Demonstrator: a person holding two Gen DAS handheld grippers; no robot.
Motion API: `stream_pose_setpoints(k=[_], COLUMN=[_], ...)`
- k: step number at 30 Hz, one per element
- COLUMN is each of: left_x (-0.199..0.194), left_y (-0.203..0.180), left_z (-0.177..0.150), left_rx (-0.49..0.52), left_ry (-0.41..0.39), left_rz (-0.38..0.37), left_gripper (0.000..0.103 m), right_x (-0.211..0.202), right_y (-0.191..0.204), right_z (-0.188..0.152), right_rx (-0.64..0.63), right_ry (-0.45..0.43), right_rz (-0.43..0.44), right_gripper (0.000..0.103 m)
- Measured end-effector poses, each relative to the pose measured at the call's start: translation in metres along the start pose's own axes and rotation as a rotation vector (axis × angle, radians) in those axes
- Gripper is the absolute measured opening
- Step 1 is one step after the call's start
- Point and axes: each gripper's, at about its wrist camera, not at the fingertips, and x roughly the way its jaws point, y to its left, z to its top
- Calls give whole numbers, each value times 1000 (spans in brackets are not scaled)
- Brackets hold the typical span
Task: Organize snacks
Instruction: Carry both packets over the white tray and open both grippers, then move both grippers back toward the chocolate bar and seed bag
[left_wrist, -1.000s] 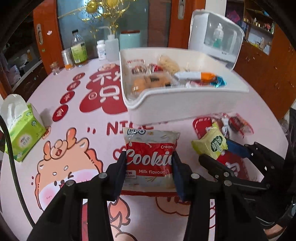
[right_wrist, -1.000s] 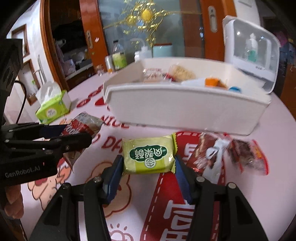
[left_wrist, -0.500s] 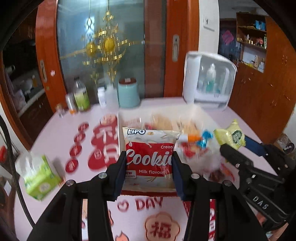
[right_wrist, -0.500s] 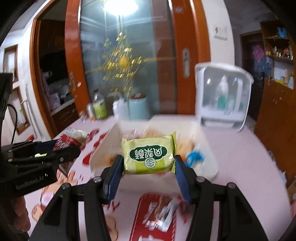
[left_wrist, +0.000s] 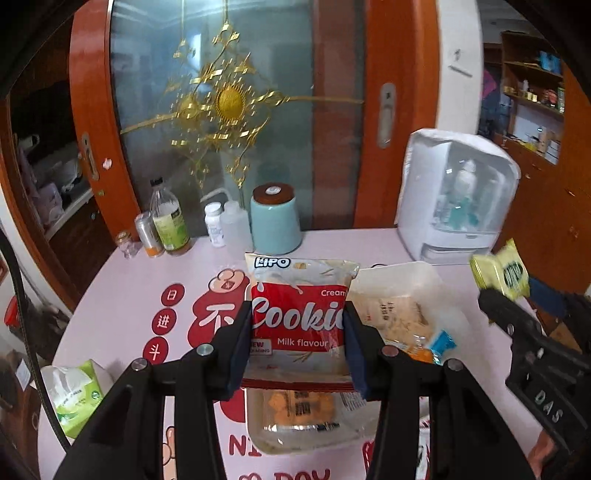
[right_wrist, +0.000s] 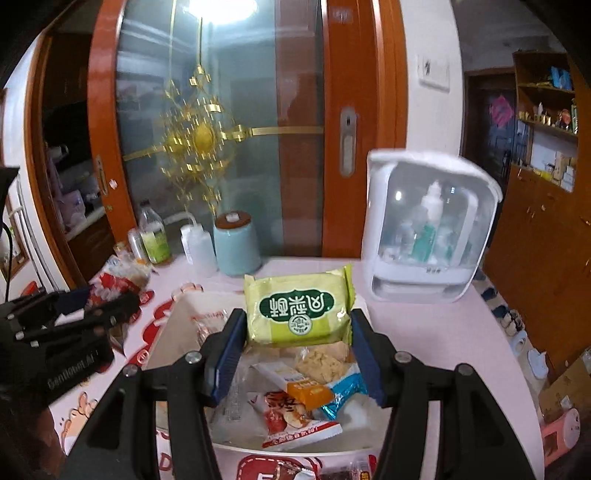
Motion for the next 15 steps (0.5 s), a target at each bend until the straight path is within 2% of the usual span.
stream_pose_setpoints(k=[2,4,5,6,7,10,15], left_x=[19,30,33,35,34,31,16], left_y=[1,1,2,2,2,0,-2], left_z=[-4,-9,-12,-16,-19,-26,-42], left_rx=[-6,-6,-12,-22,-28,-26,18], left_ry=[43,65,69,67,65,75,76], left_rz=[-11,-11,-14,-30,-44,-73,-46], left_gripper=[51,68,82,86,86,87,87], right_x=[20,35,39,42,42,42,29], right_y=[0,1,2,4,4,8,13], right_z=[-9,-18,-23,-27,-30,-40,-57], right_rx=[-7,-11,-14,-17,-18,-24,-19], right_ry=[68,121,130,137,139,147,140], right_rz=[22,34,34,32,33,38,61], right_gripper=[61,61,61,61,62,74,75])
